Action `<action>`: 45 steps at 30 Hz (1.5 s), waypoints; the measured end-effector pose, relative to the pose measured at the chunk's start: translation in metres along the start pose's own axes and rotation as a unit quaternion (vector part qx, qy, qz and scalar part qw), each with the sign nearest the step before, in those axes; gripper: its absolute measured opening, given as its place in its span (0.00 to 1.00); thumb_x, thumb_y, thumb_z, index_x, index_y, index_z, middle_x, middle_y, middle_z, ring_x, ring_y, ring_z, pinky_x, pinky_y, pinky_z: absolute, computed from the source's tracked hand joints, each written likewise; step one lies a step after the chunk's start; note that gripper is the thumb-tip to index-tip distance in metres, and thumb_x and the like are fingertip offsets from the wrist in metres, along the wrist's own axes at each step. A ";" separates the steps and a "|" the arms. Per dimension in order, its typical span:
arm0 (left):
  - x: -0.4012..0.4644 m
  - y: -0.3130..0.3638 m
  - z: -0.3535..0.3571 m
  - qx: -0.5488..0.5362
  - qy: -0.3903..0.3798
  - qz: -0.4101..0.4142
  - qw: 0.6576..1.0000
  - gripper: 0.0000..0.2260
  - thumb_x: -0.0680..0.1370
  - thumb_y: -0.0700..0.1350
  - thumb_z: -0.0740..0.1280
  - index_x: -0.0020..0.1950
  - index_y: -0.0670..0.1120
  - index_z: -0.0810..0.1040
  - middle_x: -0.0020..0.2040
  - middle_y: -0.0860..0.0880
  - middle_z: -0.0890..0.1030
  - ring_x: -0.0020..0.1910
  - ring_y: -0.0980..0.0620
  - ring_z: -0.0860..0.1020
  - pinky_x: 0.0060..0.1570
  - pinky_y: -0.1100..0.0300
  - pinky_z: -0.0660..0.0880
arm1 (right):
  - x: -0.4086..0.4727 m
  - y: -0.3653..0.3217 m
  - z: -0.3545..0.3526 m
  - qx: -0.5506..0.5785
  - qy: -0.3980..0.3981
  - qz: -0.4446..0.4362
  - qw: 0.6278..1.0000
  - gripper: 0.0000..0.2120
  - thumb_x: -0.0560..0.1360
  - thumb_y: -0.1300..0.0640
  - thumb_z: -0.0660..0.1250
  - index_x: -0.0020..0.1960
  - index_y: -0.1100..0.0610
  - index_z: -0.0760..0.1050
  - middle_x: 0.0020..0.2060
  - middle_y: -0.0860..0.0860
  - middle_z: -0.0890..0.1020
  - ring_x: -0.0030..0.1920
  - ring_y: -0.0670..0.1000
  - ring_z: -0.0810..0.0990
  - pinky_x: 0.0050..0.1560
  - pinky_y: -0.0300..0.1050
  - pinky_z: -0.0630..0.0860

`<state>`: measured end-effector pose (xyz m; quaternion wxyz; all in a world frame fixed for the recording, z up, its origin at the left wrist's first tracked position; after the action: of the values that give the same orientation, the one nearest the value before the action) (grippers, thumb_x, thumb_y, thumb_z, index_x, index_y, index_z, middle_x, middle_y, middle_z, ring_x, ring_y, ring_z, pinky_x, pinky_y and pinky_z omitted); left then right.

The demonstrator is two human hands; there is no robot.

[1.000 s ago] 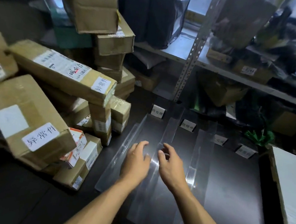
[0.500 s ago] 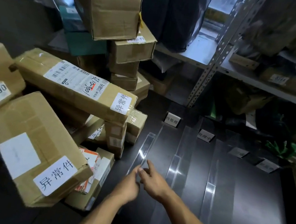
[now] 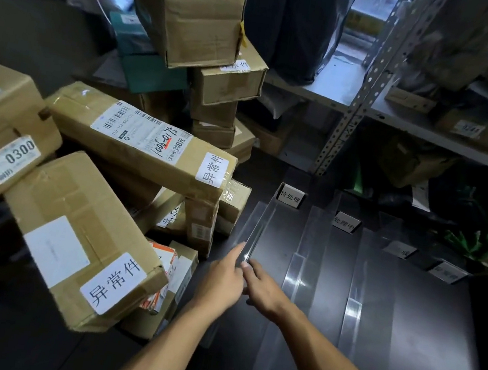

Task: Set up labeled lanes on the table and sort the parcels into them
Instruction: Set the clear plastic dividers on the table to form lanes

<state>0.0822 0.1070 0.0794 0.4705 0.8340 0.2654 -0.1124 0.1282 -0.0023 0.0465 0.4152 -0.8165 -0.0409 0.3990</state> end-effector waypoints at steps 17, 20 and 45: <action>-0.019 0.154 0.054 -0.062 -0.012 0.158 0.985 0.23 0.83 0.48 0.53 0.73 0.71 0.57 0.71 0.53 0.73 0.66 0.52 0.73 0.50 0.63 0.67 | -0.051 -0.031 -0.168 0.208 0.143 -0.137 0.958 0.36 0.71 0.31 0.61 0.76 0.42 0.60 0.72 0.49 0.70 0.66 0.53 0.76 0.55 0.56 0.81; -0.028 0.194 0.087 -0.077 -0.065 0.186 0.977 0.24 0.82 0.47 0.54 0.73 0.71 0.57 0.73 0.51 0.71 0.69 0.49 0.72 0.54 0.60 0.69 | -0.075 -0.013 -0.214 0.227 0.175 -0.149 0.947 0.26 0.79 0.40 0.60 0.75 0.43 0.62 0.68 0.49 0.74 0.59 0.51 0.82 0.48 0.48 0.82; -0.036 0.261 0.404 -0.144 -0.291 0.044 0.945 0.29 0.79 0.43 0.64 0.76 0.64 0.60 0.56 0.67 0.74 0.55 0.66 0.75 0.45 0.72 0.70 | -0.106 0.249 -0.390 0.208 0.252 0.031 0.945 0.19 0.82 0.50 0.56 0.73 0.47 0.67 0.65 0.43 0.73 0.63 0.50 0.77 0.66 0.53 0.73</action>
<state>0.2209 -0.3551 0.0693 0.6469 0.6990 0.0932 -0.2902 0.2576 -0.4584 0.0663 0.5602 -0.7866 0.1743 0.1924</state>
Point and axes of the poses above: each hand's wrist, its own x-axis towards the middle knuckle, its own z-axis out of the palm, y = z × x, the point moved 3 cm from there along x, towards the middle knuckle
